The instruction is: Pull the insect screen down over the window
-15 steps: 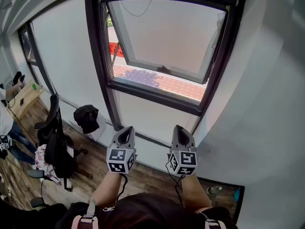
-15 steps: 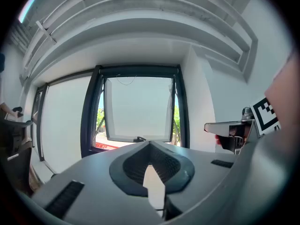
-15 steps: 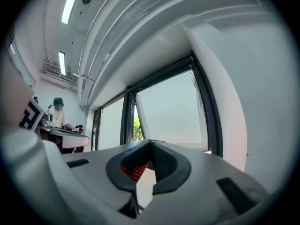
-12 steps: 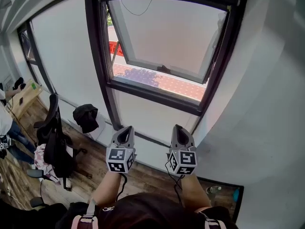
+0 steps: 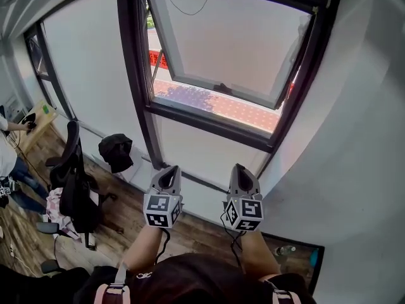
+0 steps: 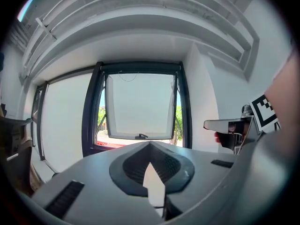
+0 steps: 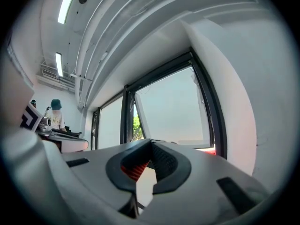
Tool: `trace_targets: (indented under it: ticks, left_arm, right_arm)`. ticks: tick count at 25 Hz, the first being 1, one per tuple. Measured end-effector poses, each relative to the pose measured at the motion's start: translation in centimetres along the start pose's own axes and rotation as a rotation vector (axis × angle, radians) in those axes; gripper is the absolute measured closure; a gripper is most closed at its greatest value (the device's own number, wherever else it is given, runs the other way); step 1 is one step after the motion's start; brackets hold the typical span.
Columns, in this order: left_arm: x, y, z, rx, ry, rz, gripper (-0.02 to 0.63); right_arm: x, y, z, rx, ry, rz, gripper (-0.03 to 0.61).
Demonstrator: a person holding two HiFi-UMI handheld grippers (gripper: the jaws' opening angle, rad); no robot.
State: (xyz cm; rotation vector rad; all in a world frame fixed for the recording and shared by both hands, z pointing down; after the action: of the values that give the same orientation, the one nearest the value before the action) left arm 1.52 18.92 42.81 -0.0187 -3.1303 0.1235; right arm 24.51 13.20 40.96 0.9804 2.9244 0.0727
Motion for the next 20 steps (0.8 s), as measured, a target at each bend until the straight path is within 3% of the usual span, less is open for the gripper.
trace_targets:
  ticks: [12,20]
  left_arm:
    - [5.0,0.4,-0.9,-0.007,0.012,-0.017,0.600]
    - [8.3,0.0,-2.8,0.036,0.062,-0.046,0.600]
  right_arm:
    - [4.2,-2.6,-0.9,0.017,0.039,-0.021,0.574]
    - [6.4,-3.9,-1.9,0.029,0.068,-0.066,0.574]
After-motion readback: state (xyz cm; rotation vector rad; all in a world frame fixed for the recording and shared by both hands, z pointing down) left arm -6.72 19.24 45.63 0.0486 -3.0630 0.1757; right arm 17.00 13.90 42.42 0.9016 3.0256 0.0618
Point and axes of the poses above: the fingertips, and each gripper's own axes: y backward along the fingers, x to its left, z out of its top, the point moved 8 cm from there along y, backward along the fingers, and after that the axes turned 7 degrees about z, right-handed, at the moved point
